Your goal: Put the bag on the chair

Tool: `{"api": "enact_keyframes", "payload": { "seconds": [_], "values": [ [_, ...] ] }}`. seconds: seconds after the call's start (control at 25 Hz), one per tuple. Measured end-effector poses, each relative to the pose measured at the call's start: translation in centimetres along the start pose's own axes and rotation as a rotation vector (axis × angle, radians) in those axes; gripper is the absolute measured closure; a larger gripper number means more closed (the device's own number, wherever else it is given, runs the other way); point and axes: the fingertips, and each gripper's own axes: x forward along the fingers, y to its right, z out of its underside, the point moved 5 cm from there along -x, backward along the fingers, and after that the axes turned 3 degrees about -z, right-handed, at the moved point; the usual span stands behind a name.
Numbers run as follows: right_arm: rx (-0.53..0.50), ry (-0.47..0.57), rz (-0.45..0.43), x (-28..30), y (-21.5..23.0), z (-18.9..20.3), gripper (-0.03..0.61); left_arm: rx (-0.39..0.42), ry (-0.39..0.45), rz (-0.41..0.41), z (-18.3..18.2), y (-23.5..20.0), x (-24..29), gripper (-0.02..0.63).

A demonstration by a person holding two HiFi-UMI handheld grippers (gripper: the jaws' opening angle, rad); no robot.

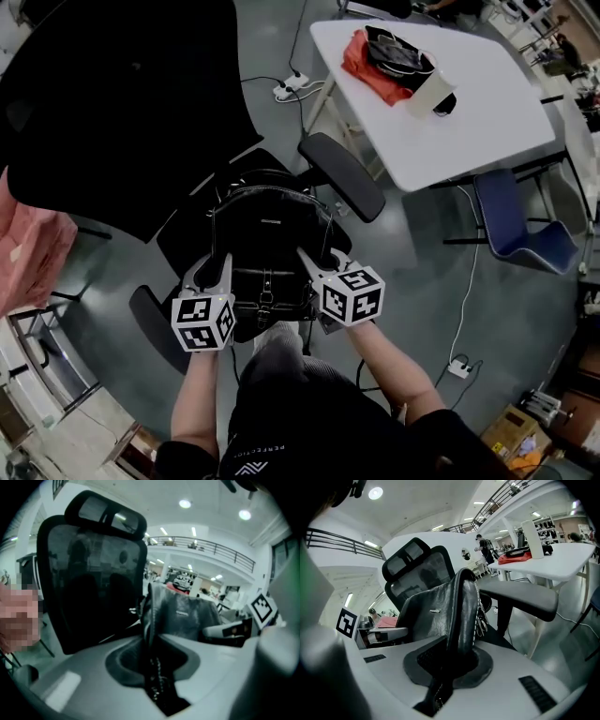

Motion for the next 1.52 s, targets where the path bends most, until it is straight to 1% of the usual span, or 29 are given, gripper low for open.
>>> {"api": "enact_keyframes", "payload": {
  "seconds": [0.32, 0.68, 1.08, 1.24, 1.36, 1.52],
  "values": [
    [0.017, -0.021, 0.0, 3.1, 2.5, 0.4, 0.548, -0.002, -0.034, -0.007, 0.6, -0.9, 3.4, 0.532],
    [0.024, -0.045, -0.006, 6.1, 4.3, 1.3, 0.543, -0.007, -0.069, -0.026, 1.8, -2.3, 6.1, 0.532],
    [0.014, -0.07, 0.005, 8.1, 5.6, 2.5, 0.538, -0.025, -0.101, -0.021, 3.6, -3.3, 8.3, 0.531],
    [0.027, -0.072, 0.016, 8.5, 6.3, 3.1, 0.53, -0.021, -0.111, -0.007, 4.1, -3.3, 8.9, 0.531],
    [0.043, -0.081, 0.029, 9.0, 6.8, 3.6, 0.524, -0.029, -0.133, 0.001, 4.7, -3.7, 9.8, 0.529],
    [0.04, -0.092, 0.038, 9.6, 7.3, 3.8, 0.515, -0.024, -0.139, 0.0, 5.0, -4.0, 10.5, 0.529]
  ]
}}
